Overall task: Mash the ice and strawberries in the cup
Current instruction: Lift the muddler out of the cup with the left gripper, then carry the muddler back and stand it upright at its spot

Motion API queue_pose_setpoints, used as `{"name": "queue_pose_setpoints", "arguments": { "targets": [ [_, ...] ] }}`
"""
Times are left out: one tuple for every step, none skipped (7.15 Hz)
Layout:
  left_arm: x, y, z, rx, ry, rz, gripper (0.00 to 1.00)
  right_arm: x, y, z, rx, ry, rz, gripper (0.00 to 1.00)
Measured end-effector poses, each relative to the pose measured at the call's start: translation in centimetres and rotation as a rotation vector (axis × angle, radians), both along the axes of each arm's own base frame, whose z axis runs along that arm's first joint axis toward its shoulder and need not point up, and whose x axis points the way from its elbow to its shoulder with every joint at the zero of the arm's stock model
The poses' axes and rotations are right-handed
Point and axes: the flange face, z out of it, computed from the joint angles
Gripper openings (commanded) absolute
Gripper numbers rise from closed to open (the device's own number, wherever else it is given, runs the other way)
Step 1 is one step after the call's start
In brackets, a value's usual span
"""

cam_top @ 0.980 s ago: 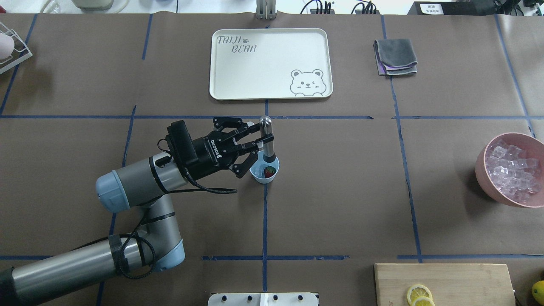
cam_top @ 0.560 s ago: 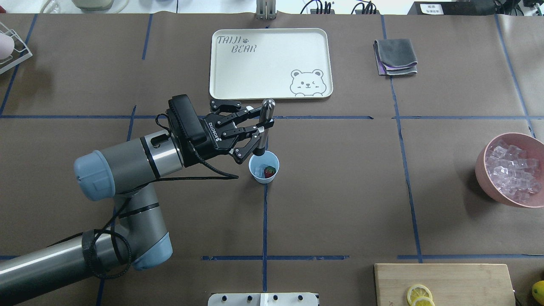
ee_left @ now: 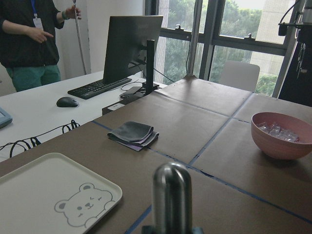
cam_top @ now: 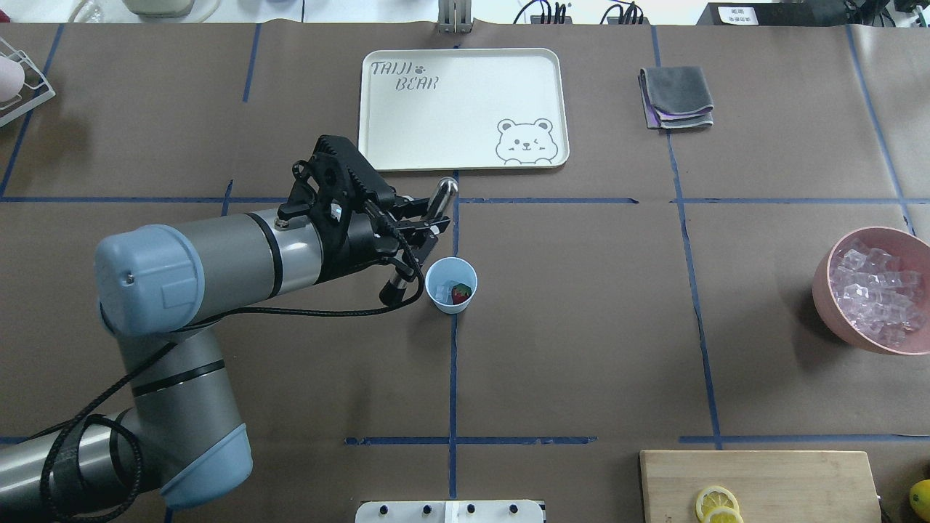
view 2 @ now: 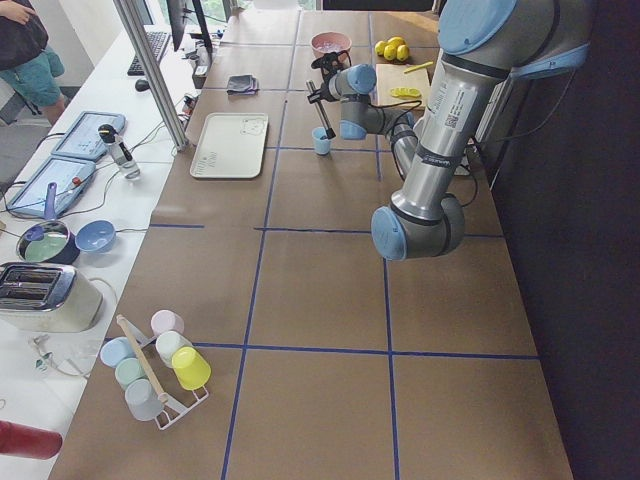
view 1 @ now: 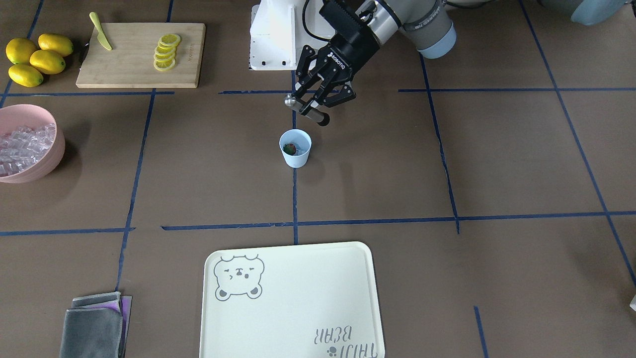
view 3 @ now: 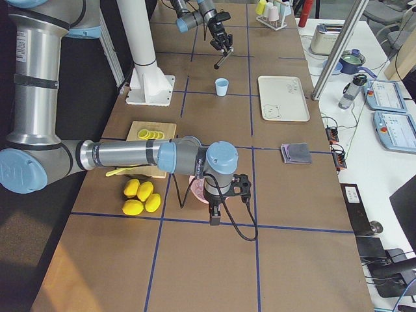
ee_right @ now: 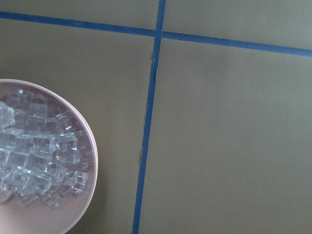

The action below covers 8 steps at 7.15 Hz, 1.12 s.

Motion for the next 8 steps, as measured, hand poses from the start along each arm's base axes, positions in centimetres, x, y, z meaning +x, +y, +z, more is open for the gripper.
{"name": "queue_pose_setpoints", "arguments": {
  "targets": [
    [-0.8, 0.0, 0.0, -0.059, -0.105, 0.0, 0.0, 0.0, 0.0, 0.1, -0.001, 0.0, 0.0, 0.99],
    [-1.5, -0.6, 0.8, -0.128, -0.221, 0.0, 0.0, 0.0, 0.1, 0.2, -0.003, 0.0, -0.001, 1.0],
    [-2.7, -2.3, 2.6, -0.227, -0.352, 0.012, 0.0, 0.0, 0.2, 0.3, -0.005, 0.0, -0.001, 1.0],
    [-4.6, -4.4, 4.7, -0.351, -0.464, 0.031, 0.0, 0.0, 0.3, 0.3, -0.007, 0.0, -0.001, 1.0],
    [-7.0, -6.5, 6.8, -0.48, -0.538, 0.042, 0.01, 0.0, 0.3, 0.4, -0.008, 0.0, -0.001, 1.0],
    [-10.5, -8.6, 9.3, -0.618, -0.577, 0.041, 0.02, 0.0, 0.4, 0.4, -0.009, 0.0, -0.001, 1.0],
    [-14.9, -10.4, 12.9, -0.756, -0.59, 0.03, 0.02, 0.0, 0.4, 0.5, -0.01, 0.0, -0.001, 1.0],
    [-19.7, -11.4, 17.8, -0.884, -0.596, -0.001, 0.02, 0.0, 0.4, 0.4, -0.01, 0.0, -0.001, 1.0]
  ]
}}
